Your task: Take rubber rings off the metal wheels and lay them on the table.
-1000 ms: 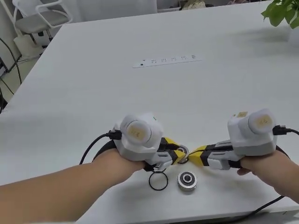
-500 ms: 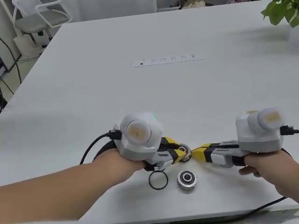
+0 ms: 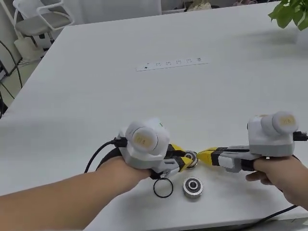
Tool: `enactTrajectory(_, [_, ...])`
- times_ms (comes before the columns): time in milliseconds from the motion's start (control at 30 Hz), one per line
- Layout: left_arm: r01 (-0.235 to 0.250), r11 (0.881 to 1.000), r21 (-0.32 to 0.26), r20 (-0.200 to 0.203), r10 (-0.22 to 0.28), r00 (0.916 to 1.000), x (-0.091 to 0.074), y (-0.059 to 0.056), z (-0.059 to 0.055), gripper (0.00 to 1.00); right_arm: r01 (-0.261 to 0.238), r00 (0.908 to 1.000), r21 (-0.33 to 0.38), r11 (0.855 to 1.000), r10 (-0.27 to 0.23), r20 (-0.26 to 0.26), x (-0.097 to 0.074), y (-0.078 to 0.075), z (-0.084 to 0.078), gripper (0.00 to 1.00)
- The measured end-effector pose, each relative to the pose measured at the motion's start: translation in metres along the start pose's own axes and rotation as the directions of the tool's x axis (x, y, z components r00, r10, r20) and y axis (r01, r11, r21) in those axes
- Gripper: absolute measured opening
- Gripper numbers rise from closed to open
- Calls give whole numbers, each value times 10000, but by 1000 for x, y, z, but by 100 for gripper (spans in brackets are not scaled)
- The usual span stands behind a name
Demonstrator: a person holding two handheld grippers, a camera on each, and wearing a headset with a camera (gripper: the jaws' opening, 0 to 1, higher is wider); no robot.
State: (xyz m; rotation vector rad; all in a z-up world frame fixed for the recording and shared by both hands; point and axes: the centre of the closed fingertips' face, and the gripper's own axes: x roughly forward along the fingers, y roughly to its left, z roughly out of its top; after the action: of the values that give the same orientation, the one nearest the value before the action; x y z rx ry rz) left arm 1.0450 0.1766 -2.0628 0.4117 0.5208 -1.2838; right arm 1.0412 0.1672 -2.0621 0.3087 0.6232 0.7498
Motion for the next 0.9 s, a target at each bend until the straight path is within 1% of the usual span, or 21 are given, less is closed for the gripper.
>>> enactTrajectory(333, [-43, 9999, 118, -5, 43, 10000, 0, 0, 0, 7, -9, 10000, -108, 9999, 8, -22, 0, 1, 1, 0])
enactTrajectory(400, [-50, 9999, 132, -6, 50, 10000, 0, 0, 0, 7, -109, 9999, -78, 9999, 109, 23, 0, 3, 2, 0])
enactTrajectory(500, [-53, 9999, 145, 0, 53, 10000, 0, 0, 0, 7, -159, 9999, -270, 9995, 158, -38, 1, 5, 2, 0])
enactTrajectory(567, [-48, 9999, 152, 4, 48, 10000, 0, 0, 0, 7, -203, 9998, -263, 9994, 203, -28, 1, 6, 2, 0])
enactTrajectory(600, [-45, 9999, 153, 4, 45, 10000, 0, 0, 0, 7, -727, 9964, -266, 9970, 738, 415, 3, 15, 10, 0])
enactTrajectory(633, [-47, 9999, 141, 24, 47, 10000, 1, 0, 0, 7, -1699, 9820, 253, 9851, 1671, 880, 4, 34, 20, 0])
enactTrajectory(667, [-53, 9999, 138, 35, 52, 10000, 2, -1, 1, 7, -1597, 9866, -421, 9863, 1610, 281, 8, 37, 16, 0])
enactTrajectory(700, [-54, 9999, 154, 40, 54, 10000, 2, -1, 1, 7, -1021, 9946, -1383, 9851, 1037, 40, 9, 31, 16, 0])
enactTrajectory(733, [-56, 9999, 151, 54, 55, 10000, 3, -1, 1, 7, -1163, 9929, -1685, 9788, 1186, 33, 10, 33, 19, 0])
enactTrajectory(767, [-56, 9999, 125, 69, 55, 10000, 3, -1, 1, 7, -1328, 9909, -765, 9882, 1341, 117, 12, 37, 20, 0])
enactTrajectory(800, [-50, 9999, 123, 59, 49, 10000, 3, -1, 1, 7, -1418, 9898, -869, 9861, 1426, 29, 11, 37, 17, 0])
enactTrajectory(833, [-50, 9999, 134, 45, 49, 10000, 3, -1, 1, 7, -1192, 9924, -1077, 9870, 1217, 169, 10, 33, 19, 0])
enactTrajectory(900, [-54, 9999, 108, 49, 54, 10000, 3, 0, 1, 7, -1017, 9947, -1014, 9896, 1029, 71, 9, 24, 12, 0])
